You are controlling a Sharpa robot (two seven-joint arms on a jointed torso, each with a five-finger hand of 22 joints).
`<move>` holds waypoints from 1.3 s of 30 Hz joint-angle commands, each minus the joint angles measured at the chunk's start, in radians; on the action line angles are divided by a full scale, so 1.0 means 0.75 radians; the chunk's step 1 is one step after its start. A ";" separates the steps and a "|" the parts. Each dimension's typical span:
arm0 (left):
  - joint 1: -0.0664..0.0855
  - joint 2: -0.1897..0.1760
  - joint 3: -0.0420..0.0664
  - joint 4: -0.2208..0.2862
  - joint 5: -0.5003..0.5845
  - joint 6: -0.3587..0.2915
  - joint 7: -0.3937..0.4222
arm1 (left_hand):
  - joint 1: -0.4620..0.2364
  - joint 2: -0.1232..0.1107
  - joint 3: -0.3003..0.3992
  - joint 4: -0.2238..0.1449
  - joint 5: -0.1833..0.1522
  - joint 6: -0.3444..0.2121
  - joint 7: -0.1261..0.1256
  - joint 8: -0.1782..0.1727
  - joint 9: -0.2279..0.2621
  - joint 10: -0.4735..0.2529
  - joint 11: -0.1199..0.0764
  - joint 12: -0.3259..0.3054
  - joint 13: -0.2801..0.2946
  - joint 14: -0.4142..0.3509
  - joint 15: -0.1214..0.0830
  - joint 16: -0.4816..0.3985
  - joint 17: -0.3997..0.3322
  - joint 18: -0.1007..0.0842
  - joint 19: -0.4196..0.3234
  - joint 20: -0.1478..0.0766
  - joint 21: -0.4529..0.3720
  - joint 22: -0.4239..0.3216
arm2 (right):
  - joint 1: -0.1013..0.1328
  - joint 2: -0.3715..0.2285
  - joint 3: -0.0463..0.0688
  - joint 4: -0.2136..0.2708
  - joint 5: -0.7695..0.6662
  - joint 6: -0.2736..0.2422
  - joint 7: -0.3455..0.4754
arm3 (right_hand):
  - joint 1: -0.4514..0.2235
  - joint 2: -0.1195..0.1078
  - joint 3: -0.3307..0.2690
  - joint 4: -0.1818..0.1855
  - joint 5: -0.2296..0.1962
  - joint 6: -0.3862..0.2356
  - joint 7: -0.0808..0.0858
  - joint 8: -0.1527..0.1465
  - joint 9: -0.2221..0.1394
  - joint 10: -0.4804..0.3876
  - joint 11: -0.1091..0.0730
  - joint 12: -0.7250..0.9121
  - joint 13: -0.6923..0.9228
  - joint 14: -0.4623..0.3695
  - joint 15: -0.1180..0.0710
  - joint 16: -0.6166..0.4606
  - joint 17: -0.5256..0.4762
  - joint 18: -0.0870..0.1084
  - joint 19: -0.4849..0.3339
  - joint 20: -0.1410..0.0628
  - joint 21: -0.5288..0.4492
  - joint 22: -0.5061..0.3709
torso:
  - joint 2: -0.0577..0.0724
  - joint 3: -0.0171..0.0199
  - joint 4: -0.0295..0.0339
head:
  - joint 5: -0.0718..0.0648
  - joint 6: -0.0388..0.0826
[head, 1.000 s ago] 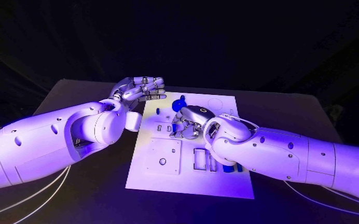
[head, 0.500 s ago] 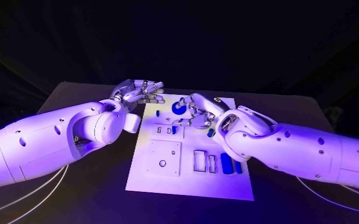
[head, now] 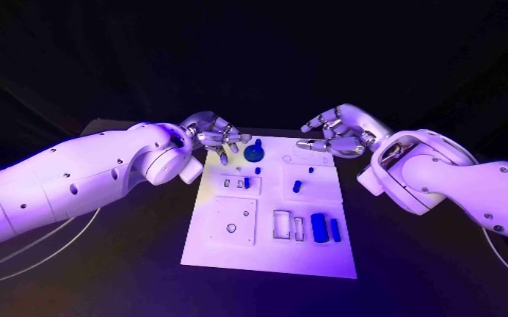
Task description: Assemble the parts on the task board
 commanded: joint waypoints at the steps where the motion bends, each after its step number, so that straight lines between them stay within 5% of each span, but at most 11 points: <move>1: 0.021 0.042 0.000 -0.030 -0.363 0.152 -0.257 | 0.005 0.008 0.000 0.003 -0.001 -0.007 -0.016 0.059 0.071 -0.060 -0.029 0.233 0.229 0.085 -0.017 0.092 0.129 -0.051 0.053 -0.026 0.311 0.350 | 0.003 -0.025 0.000 0.005 0.109 0.039 0.023 | 0.001 0.015 -0.009 -0.002 0.009 0.014 0.001 0.005 0.002 -0.002 -0.008 -0.003 -0.002 0.077 -0.003 -0.006 0.110 0.007 -0.003 -0.005 -0.002 0.209 | -0.015 0.0074 -0.0032 | 0.011 -0.011; 3: 0.035 0.073 -0.001 -0.050 -0.427 0.198 -0.330 | -0.001 0.016 -0.003 0.022 0.006 -0.047 -0.021 0.103 0.136 -0.101 -0.031 0.501 0.502 0.079 -0.020 0.102 0.146 -0.073 0.047 -0.017 0.462 0.527 | 0.004 -0.039 0.000 0.003 0.114 0.035 0.019 | 0.000 0.015 -0.010 -0.002 0.010 0.015 0.000 0.006 0.003 -0.001 -0.009 -0.003 -0.002 0.077 -0.003 -0.007 0.110 0.007 -0.002 -0.005 -0.003 0.209 | -0.017 0.0087 -0.0029 | 0.012 -0.016; 4: 0.041 0.086 -0.002 -0.058 -0.448 0.213 -0.359 | -0.022 0.014 -0.015 0.038 -0.005 -0.061 -0.015 0.112 0.153 -0.105 -0.020 0.571 0.577 0.078 -0.017 0.103 0.148 -0.076 0.045 -0.018 0.495 0.571 | 0.005 -0.044 0.000 0.002 0.115 0.034 0.018 | 0.000 0.015 -0.012 -0.002 0.010 0.016 0.000 0.007 0.003 -0.001 -0.009 -0.003 -0.002 0.077 -0.004 -0.007 0.109 0.007 -0.002 -0.005 -0.002 0.209 | -0.017 0.0094 -0.0030 | 0.014 -0.018; 7: 0.059 0.130 -0.006 -0.090 -0.510 0.270 -0.457 | -0.073 0.016 -0.059 0.053 -0.006 -0.078 -0.024 0.159 0.211 -0.078 -0.020 0.774 0.784 0.078 -0.024 0.103 0.152 -0.092 0.064 -0.017 0.588 0.691 | 0.006 -0.055 0.000 0.000 0.118 0.033 0.011 | 0.000 0.015 -0.013 -0.002 0.010 0.017 -0.001 0.008 0.003 -0.001 -0.010 -0.003 -0.002 0.077 -0.004 -0.007 0.109 0.007 -0.002 -0.006 -0.002 0.210 | -0.016 0.0111 -0.0036 | 0.019 -0.023; 10: 0.072 0.167 -0.011 -0.118 -0.560 0.317 -0.535 | -0.112 0.023 -0.099 0.058 -0.008 -0.091 -0.028 0.196 0.255 -0.062 -0.025 0.882 0.896 0.078 -0.027 0.102 0.154 -0.114 0.107 -0.024 0.692 0.845 | 0.006 -0.061 -0.001 -0.002 0.119 0.033 0.004 | -0.001 0.015 -0.015 -0.002 0.011 0.019 -0.001 0.009 0.004 -0.001 -0.010 -0.003 -0.003 0.076 -0.005 -0.008 0.107 0.007 -0.001 -0.006 -0.002 0.210 | -0.013 0.0111 -0.0046 | 0.023 -0.022; 18: 0.092 0.241 -0.025 -0.168 -0.625 0.456 -0.692 | -0.180 0.041 -0.204 0.062 -0.008 -0.139 -0.034 0.258 0.346 -0.087 -0.030 0.922 0.943 0.079 -0.031 0.100 0.158 -0.139 0.147 -0.031 0.795 0.998 | 0.006 -0.066 -0.001 -0.009 0.113 0.032 -0.013 | -0.002 0.016 -0.019 -0.002 0.015 0.021 -0.002 0.011 0.005 -0.001 -0.012 -0.004 -0.004 0.076 -0.006 -0.010 0.105 0.007 -0.002 -0.007 -0.003 0.209 | -0.013 0.0073 -0.0020 | 0.024 -0.038; 39: 0.093 0.331 -0.055 -0.223 -0.641 0.605 -0.791 | -0.231 0.045 -0.292 0.066 -0.007 -0.176 -0.034 0.295 0.411 -0.104 -0.029 0.926 0.951 0.079 -0.031 0.098 0.160 -0.139 0.146 -0.030 0.804 1.010 | 0.004 -0.059 -0.002 -0.023 0.104 0.034 -0.026 | 0.000 0.020 -0.033 -0.004 0.042 0.022 -0.005 0.016 0.007 0.000 -0.015 -0.005 -0.007 0.076 -0.009 -0.013 0.102 0.008 -0.002 -0.012 -0.007 0.207 | -0.012 0.0064 -0.0027 | 0.026 -0.065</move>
